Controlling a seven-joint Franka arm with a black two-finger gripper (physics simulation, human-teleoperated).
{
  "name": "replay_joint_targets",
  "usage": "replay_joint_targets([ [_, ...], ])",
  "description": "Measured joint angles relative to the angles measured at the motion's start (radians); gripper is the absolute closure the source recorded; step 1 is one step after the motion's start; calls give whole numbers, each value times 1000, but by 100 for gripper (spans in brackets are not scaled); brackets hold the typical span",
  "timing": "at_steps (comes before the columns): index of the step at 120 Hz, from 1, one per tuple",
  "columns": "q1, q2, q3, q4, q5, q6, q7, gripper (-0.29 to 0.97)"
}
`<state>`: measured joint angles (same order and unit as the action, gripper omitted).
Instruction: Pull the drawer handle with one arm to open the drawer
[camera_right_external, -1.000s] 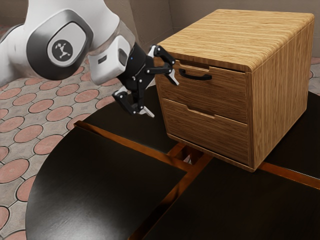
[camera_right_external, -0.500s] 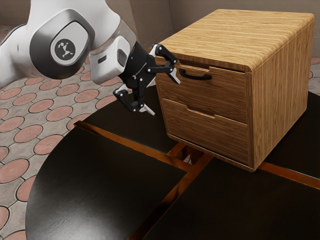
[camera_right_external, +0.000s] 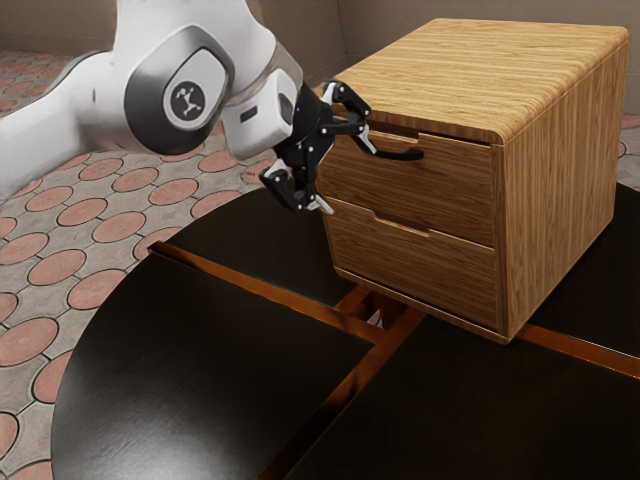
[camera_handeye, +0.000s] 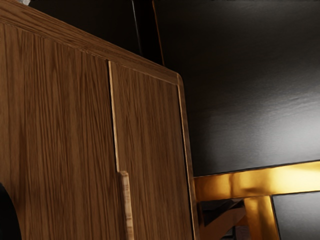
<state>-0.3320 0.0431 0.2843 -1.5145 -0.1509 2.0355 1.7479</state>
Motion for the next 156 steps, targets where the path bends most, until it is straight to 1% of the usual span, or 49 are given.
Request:
replay_joint_targets([
  [18,-21,20,5,4,-15,27,-13,0],
  [32,-20,26,15,5,-18,38,-24,0],
  [96,23,50,33,9,-18,66,-73,0],
  [112,19,86,33,55,-22,76,-81,0],
  [156,22,145,38,102,-38,87,-94,0],
])
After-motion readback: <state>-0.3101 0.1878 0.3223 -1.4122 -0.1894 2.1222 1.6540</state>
